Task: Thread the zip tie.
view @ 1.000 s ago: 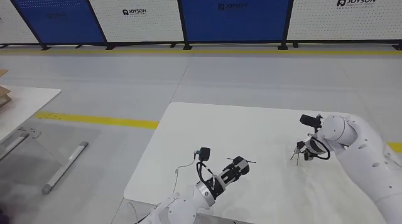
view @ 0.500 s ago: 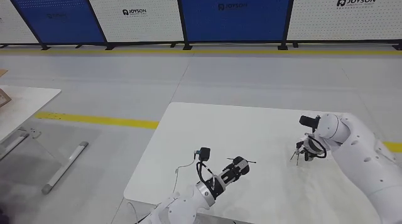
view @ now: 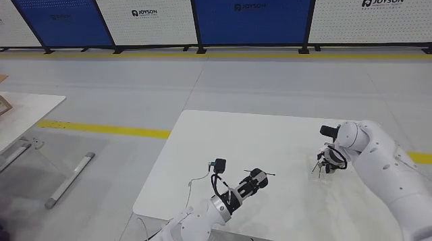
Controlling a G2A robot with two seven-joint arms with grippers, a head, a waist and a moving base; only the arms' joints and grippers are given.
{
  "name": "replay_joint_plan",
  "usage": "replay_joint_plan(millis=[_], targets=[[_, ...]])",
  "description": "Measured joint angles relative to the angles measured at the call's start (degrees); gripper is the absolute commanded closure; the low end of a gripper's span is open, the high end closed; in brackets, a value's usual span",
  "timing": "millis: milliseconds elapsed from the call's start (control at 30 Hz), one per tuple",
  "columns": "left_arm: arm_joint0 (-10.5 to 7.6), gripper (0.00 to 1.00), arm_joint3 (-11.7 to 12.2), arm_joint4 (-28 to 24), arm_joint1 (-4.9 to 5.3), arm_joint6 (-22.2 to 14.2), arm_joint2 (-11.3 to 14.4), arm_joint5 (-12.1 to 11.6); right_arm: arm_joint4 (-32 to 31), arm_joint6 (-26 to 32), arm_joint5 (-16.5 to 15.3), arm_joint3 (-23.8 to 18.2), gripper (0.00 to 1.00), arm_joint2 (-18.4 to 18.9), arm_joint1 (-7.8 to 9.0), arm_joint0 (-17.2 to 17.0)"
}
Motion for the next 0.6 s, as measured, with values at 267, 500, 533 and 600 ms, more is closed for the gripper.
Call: replay_joint_plan(millis=[267, 500, 533, 600], targets=[[0.0, 1.0, 0.0, 0.0, 0.0, 0.0, 0.0, 0.0, 0.19, -0.42, -1.13, 4.04, 0.83, -0.87, -1.82, 1.22], [0.0, 1.0, 0.0, 0.0, 0.0, 0.0, 0.0, 0.0, -0.16, -0.94, -1.51, 6.84, 0.82, -1.53, -3.26, 2.17], [0.0, 1.0, 0.0, 0.0, 0.0, 0.0, 0.0, 0.0, -0.18, -1.02, -1.59, 7.2, 0.82, -1.57, -3.43, 2.29], [0.0, 1.0, 0.0, 0.0, 0.0, 0.0, 0.0, 0.0, -0.26, -1.23, -1.71, 8.03, 0.81, -1.67, -3.82, 2.59]])
